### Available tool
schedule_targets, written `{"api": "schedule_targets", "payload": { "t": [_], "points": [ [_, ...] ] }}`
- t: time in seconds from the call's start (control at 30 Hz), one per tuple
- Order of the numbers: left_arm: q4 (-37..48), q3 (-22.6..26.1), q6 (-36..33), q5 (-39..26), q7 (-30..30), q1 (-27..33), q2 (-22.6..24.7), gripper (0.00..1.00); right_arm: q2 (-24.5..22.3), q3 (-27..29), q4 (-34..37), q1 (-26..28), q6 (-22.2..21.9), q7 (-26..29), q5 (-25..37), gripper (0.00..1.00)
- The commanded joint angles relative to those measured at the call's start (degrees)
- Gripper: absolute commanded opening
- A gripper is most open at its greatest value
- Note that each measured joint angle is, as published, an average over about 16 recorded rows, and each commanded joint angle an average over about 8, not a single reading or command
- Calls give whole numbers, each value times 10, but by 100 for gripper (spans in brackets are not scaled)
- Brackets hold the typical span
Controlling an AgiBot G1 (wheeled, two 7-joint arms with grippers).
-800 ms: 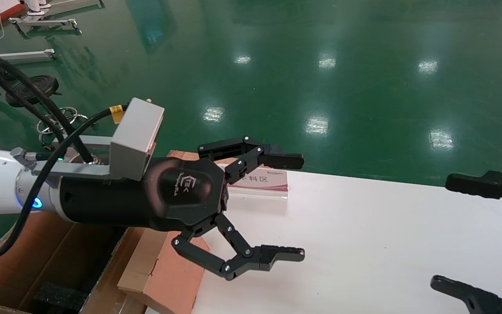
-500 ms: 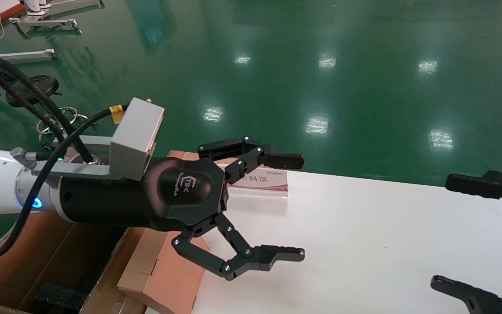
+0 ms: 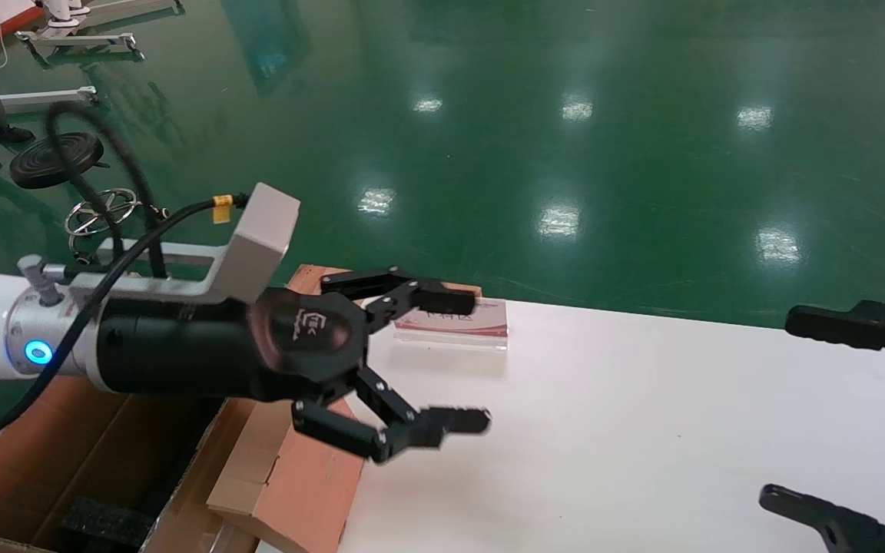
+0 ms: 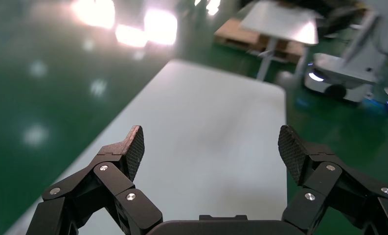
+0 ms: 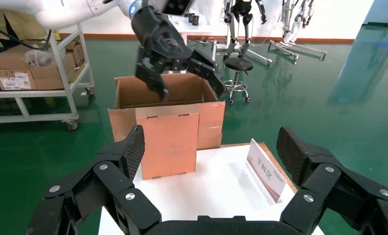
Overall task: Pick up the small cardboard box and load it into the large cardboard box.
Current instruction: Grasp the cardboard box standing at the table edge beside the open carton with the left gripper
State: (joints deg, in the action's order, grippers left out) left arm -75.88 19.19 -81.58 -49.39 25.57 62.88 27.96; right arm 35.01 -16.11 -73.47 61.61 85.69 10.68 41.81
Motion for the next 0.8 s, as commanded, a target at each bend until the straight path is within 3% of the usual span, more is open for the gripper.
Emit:
{"api": "schedule_targets", "payload": {
  "t": [0.03, 0.2, 0.5, 0.63, 0.8],
  "points": [
    [-7, 10, 11, -18, 37, 4, -17, 100, 0, 0, 0, 0, 0, 0, 0, 100],
    [-15, 52, -6, -108, 175, 82, -30, 100, 0, 0, 0, 0, 0, 0, 0, 100],
    [-17, 146, -78, -274, 400, 249, 6, 100, 0, -1, 0, 0, 0, 0, 0, 100],
    [-17, 202, -90, -306, 466, 307, 18, 100, 0, -1, 0, 0, 0, 0, -1, 100],
    [-17, 271, -92, -302, 515, 363, 24, 100, 0, -1, 0, 0, 0, -1, -1, 100]
  ]
}}
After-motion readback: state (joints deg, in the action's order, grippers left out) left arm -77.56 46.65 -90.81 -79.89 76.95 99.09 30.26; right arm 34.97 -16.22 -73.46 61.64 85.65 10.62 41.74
